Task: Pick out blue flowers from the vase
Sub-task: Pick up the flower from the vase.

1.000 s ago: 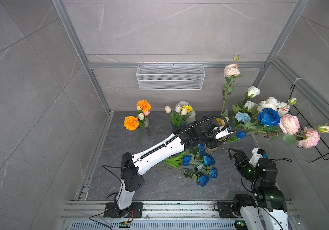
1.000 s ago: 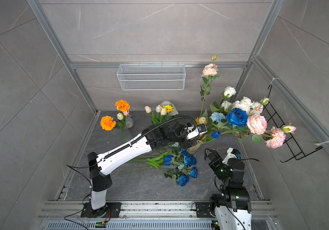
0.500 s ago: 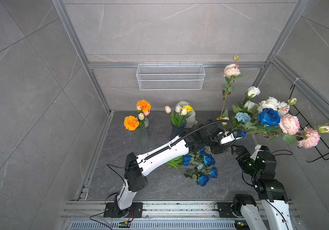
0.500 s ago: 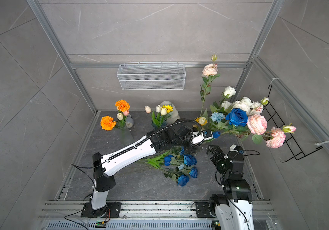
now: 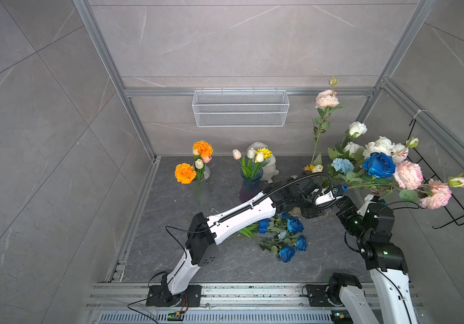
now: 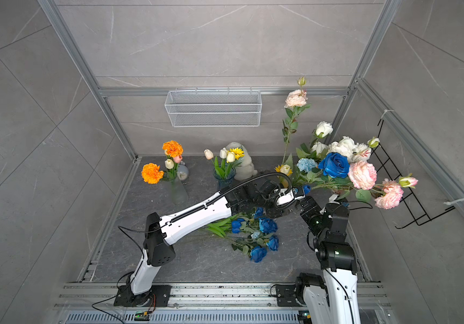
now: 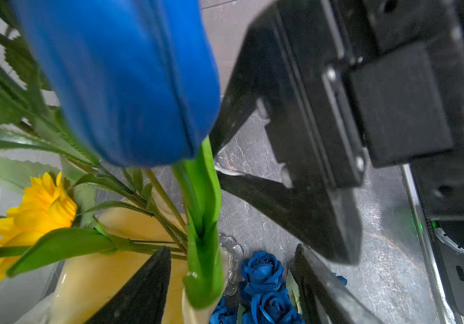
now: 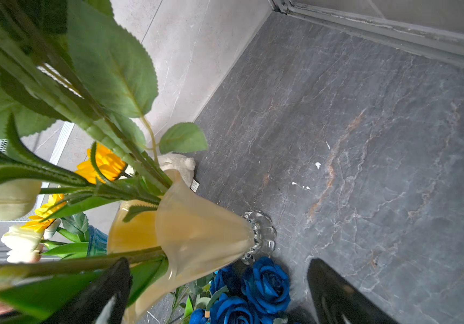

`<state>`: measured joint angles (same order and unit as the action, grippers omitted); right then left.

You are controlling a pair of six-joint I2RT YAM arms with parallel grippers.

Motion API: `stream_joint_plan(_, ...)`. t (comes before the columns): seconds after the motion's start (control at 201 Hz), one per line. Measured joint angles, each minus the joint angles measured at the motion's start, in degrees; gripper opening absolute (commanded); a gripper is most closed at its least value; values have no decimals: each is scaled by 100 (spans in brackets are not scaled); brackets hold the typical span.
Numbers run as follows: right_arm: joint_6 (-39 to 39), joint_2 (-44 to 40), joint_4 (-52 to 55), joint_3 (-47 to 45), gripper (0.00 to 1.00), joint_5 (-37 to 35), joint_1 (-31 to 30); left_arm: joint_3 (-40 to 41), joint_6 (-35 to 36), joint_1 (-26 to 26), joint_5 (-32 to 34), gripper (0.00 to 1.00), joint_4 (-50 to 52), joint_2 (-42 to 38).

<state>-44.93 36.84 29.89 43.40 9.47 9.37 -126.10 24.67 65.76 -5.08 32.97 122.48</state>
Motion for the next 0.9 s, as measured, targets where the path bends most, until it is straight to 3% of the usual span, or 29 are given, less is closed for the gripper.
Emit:
stream_joint_plan(0.184,262,538,-144,378,100,455,37,-2,4,0,127,72,-103,57)
stream_joint_plan(0.498,649,1049,-306,678,100,1303,44,57,37,0,962,67,-953,70)
stream_joint_plan(0.632,743,1106,-315,761,100,1390,85,199,120,7,1283,56,-1246,70)
stream_joint_plan(0.762,778,1110,-267,844,100,1370,129,358,247,42,1475,31,-1589,70)
stream_joint_plan(0.896,813,1117,-120,852,100,1307,160,750,299,52,1604,24,-2000,-46)
